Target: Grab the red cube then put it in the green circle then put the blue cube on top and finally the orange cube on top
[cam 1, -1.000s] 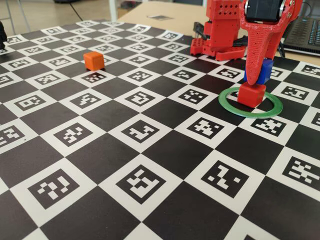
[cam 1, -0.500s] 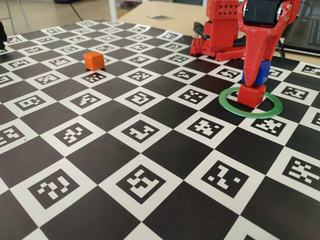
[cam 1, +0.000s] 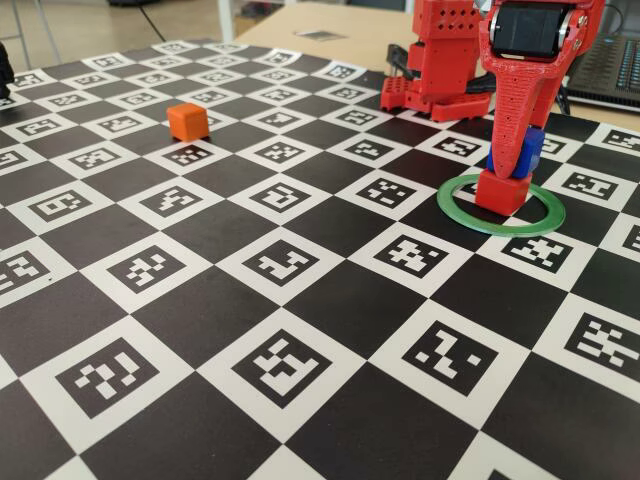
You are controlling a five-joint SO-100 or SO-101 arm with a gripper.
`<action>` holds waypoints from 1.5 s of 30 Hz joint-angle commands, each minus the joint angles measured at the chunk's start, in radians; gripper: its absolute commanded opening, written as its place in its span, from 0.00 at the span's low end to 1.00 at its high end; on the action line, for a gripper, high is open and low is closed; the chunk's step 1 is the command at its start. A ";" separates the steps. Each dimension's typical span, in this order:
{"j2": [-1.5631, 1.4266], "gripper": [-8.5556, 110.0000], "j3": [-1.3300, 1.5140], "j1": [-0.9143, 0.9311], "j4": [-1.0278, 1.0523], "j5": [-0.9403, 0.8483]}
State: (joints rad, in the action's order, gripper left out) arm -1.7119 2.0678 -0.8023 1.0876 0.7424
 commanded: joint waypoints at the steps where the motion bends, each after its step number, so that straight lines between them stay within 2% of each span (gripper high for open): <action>1: -0.005 0.07 -0.006 0.002 -0.005 -0.008; 4: -0.006 0.12 -0.003 0.003 -0.006 -0.009; 10: -0.021 0.33 0.008 0.021 -0.008 0.006; 17: -0.028 0.41 0.008 0.018 0.005 0.025; 25: -0.034 0.42 -0.003 0.015 0.040 0.018; 33: -0.078 0.41 -0.043 0.009 0.175 -0.020; 45: -0.143 0.42 -0.319 0.063 0.442 -0.110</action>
State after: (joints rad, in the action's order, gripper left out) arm -1.7856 1.8699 -0.7593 1.4680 0.6519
